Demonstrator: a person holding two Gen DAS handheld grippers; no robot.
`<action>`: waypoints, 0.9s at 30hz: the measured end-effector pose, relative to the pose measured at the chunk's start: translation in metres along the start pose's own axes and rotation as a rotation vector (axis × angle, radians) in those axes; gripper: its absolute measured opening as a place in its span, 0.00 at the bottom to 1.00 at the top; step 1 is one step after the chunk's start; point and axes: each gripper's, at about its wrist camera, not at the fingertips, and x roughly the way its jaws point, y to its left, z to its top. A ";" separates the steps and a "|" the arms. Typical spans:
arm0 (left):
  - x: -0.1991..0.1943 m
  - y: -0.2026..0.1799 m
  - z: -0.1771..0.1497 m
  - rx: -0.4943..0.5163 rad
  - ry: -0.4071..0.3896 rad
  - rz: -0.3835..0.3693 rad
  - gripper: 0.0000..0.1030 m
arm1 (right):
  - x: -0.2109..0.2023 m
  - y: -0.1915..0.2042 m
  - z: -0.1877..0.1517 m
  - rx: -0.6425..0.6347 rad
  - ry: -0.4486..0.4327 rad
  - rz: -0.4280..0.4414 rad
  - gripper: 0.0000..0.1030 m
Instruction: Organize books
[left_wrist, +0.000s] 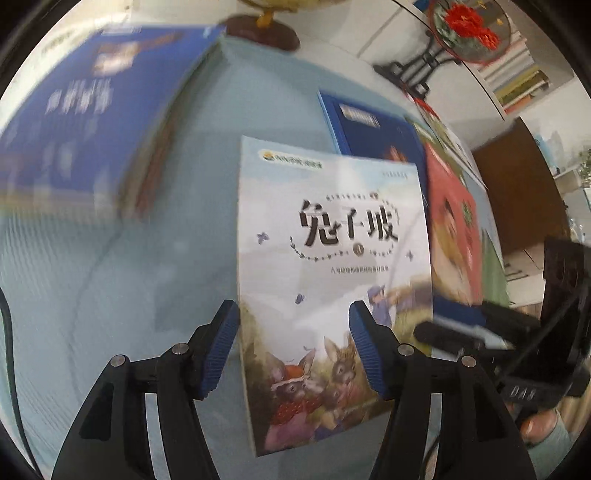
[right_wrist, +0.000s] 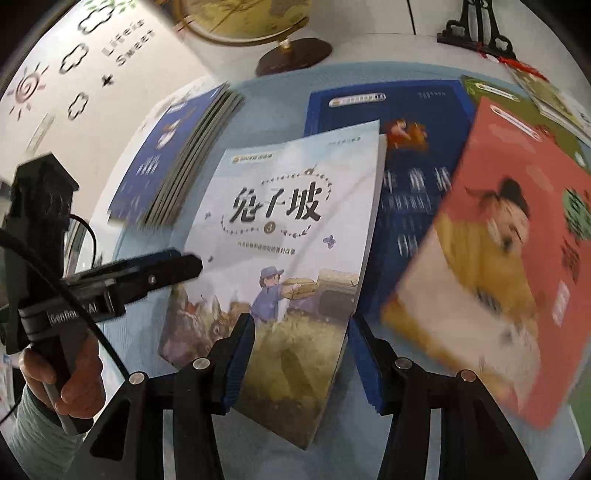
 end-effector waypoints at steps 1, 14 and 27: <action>-0.001 -0.005 -0.014 0.000 0.005 -0.008 0.57 | -0.004 -0.002 -0.009 -0.004 0.005 -0.004 0.51; 0.002 -0.063 -0.118 -0.071 0.014 0.057 0.52 | -0.044 -0.070 -0.111 0.029 0.056 0.000 0.47; -0.035 -0.073 -0.148 -0.134 -0.139 -0.163 0.52 | -0.038 -0.066 -0.133 -0.067 0.017 0.049 0.39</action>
